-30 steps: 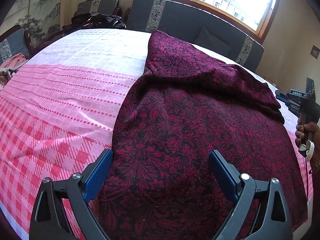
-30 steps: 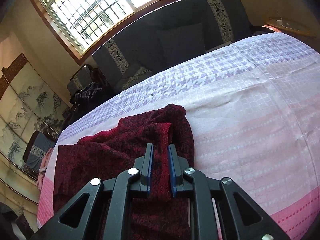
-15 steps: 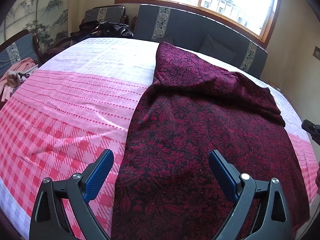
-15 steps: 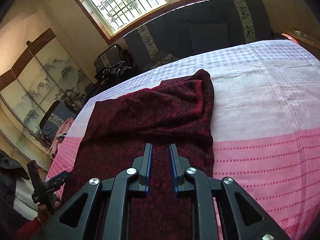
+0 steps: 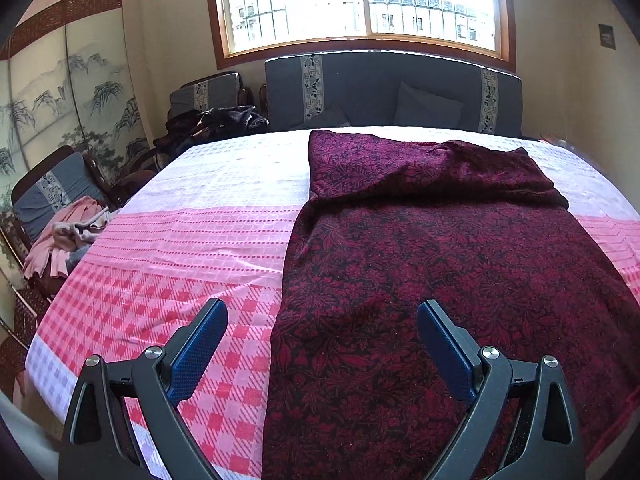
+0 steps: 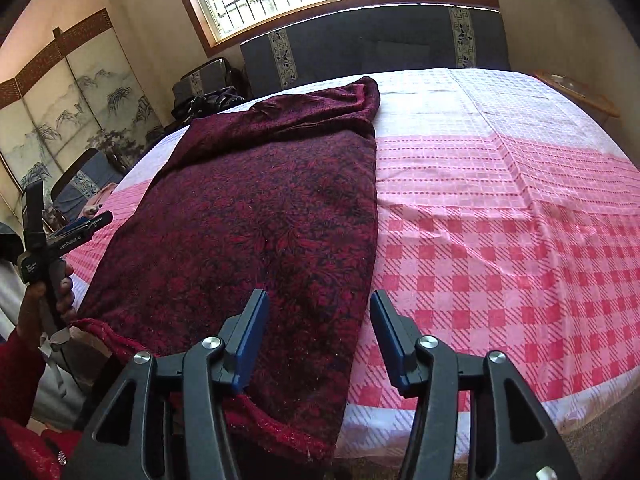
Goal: Fold small clothes
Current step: 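Move both tools to the sweater hem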
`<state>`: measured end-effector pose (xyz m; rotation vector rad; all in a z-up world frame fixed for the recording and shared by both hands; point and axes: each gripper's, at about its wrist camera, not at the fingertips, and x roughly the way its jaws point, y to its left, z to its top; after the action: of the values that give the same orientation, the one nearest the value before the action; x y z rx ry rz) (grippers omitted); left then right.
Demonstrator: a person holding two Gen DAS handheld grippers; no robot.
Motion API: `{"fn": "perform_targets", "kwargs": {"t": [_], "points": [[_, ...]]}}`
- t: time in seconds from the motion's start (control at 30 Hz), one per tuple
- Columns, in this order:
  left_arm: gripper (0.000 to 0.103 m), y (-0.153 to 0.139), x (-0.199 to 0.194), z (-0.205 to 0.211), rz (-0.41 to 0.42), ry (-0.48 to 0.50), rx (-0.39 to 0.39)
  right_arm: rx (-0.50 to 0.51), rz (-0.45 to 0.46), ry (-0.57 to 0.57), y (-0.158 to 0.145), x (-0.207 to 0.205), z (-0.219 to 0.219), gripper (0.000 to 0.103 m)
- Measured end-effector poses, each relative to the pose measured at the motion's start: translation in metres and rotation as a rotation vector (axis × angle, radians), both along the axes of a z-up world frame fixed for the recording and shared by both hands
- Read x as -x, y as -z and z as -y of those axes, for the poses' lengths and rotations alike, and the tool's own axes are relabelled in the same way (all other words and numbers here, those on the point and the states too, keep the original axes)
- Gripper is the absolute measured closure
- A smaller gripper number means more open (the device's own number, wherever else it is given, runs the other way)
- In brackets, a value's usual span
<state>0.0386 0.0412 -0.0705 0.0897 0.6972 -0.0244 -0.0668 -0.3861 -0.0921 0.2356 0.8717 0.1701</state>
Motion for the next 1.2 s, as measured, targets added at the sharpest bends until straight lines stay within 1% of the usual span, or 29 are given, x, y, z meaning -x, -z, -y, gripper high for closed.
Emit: {"fn": "perform_targets", "kwargs": {"t": [0.13, 0.2, 0.3, 0.4, 0.53, 0.73, 0.83, 0.9, 1.0, 1.03, 1.07, 1.1, 1.17, 1.2], "points": [[0.008, -0.005, 0.009, 0.003, 0.026, 0.002, -0.027, -0.027, -0.011, 0.034, 0.006, 0.006, 0.006, 0.052], [0.008, -0.007, 0.012, 0.003, 0.034, 0.004, -0.035, -0.019, -0.008, 0.049, 0.006, 0.007, 0.008, 0.046], [0.008, -0.008, 0.013, 0.004, 0.038, 0.001, -0.045, -0.030, -0.005, 0.063, 0.006, 0.011, 0.012, 0.041], [0.008, -0.008, 0.015, 0.004, 0.044, -0.003, -0.045, -0.020, -0.011, 0.074, 0.009, 0.011, 0.014, 0.040], [0.008, -0.007, 0.017, 0.005, 0.046, 0.001, -0.057, -0.057, -0.033, 0.076, 0.016, 0.011, 0.018, 0.040], [0.008, -0.005, 0.019, 0.008, 0.050, 0.010, -0.077, -0.049, -0.039, 0.077, 0.020, 0.011, 0.019, 0.040], [0.008, -0.004, 0.019, 0.005, 0.027, 0.027, -0.070, -0.045, -0.055, 0.072, 0.024, 0.011, 0.019, 0.040], [0.008, -0.002, 0.017, -0.003, -0.026, 0.075, -0.006, -0.042, -0.069, 0.063, 0.026, 0.010, 0.020, 0.040], [0.010, 0.001, 0.014, -0.028, -0.133, 0.140, 0.128, -0.040, -0.078, 0.035, 0.027, 0.011, 0.019, 0.040], [0.016, 0.003, 0.014, -0.037, -0.165, 0.148, 0.163, -0.039, -0.081, 0.024, 0.027, 0.012, 0.019, 0.040], [0.024, 0.006, 0.013, -0.047, -0.200, 0.154, 0.198, -0.041, -0.085, 0.011, 0.027, 0.012, 0.020, 0.040], [0.028, 0.010, 0.012, -0.058, -0.236, 0.156, 0.236, -0.054, -0.090, -0.003, 0.027, 0.012, 0.020, 0.040], [0.040, 0.018, 0.013, -0.078, -0.297, 0.163, 0.325, -0.093, -0.104, -0.033, 0.028, 0.013, 0.022, 0.040], [0.042, 0.021, 0.014, -0.086, -0.321, 0.167, 0.359, -0.115, -0.112, -0.048, 0.029, 0.013, 0.023, 0.040]]}}
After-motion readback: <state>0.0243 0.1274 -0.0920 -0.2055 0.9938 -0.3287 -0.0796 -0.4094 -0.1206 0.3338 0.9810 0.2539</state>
